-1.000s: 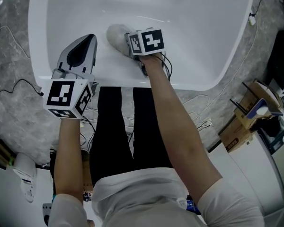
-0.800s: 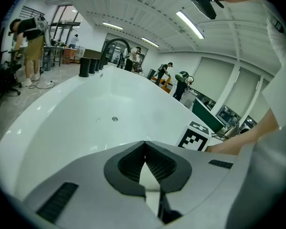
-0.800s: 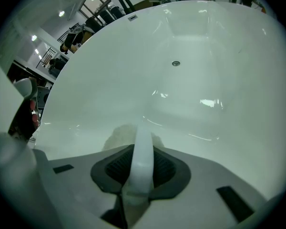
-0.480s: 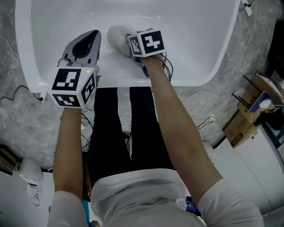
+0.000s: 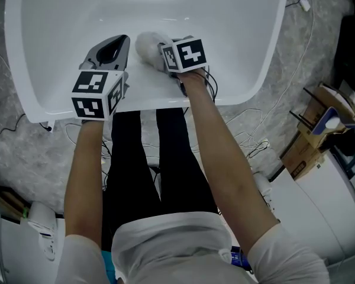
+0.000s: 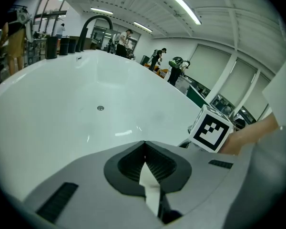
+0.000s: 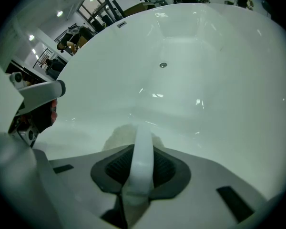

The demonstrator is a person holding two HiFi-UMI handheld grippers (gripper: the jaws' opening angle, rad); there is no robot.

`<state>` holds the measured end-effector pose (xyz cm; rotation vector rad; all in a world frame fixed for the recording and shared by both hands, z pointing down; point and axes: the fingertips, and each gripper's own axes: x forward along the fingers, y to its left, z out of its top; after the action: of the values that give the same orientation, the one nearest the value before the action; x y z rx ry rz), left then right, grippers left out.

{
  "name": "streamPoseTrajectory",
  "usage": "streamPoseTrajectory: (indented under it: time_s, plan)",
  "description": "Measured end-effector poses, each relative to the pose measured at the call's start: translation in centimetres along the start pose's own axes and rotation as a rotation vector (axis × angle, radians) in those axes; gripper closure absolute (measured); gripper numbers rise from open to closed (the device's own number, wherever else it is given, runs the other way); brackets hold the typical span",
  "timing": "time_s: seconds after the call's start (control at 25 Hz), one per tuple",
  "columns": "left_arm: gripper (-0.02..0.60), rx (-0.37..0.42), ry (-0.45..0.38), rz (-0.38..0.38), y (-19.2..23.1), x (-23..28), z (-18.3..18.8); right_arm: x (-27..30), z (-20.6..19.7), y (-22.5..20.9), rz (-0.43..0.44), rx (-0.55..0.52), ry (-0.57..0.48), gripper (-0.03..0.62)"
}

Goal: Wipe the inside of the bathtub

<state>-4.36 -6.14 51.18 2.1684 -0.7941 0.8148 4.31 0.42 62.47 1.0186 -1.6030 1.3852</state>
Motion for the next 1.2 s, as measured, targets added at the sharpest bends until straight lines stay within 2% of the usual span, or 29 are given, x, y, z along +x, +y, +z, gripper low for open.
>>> streamPoseTrajectory:
  time_s: [0.36, 0.8, 1.0, 1.2]
  plan:
    - [0.569, 0.031, 0.009, -0.053, -3.2, 3.5, 0.5, -1.7, -1.6, -4.4, -0.031, 0.003, 0.008, 0.499]
    - [0.569, 0.051, 0.066, -0.086, -6.3, 7.5, -0.5, -3.6, -3.7, -9.6, -0.081, -0.016, 0.051, 0.499]
    - [0.569, 0.065, 0.084, -0.098, -7.0, 8.4, -0.9, -4.2, -4.4, -11.4, -0.123, -0.068, 0.085, 0.499]
    - [0.569, 0.078, 0.105, -0.093, -6.8, 9.1, -1.5, -4.6, -5.1, -13.2, -0.212, -0.188, 0.161, 0.499]
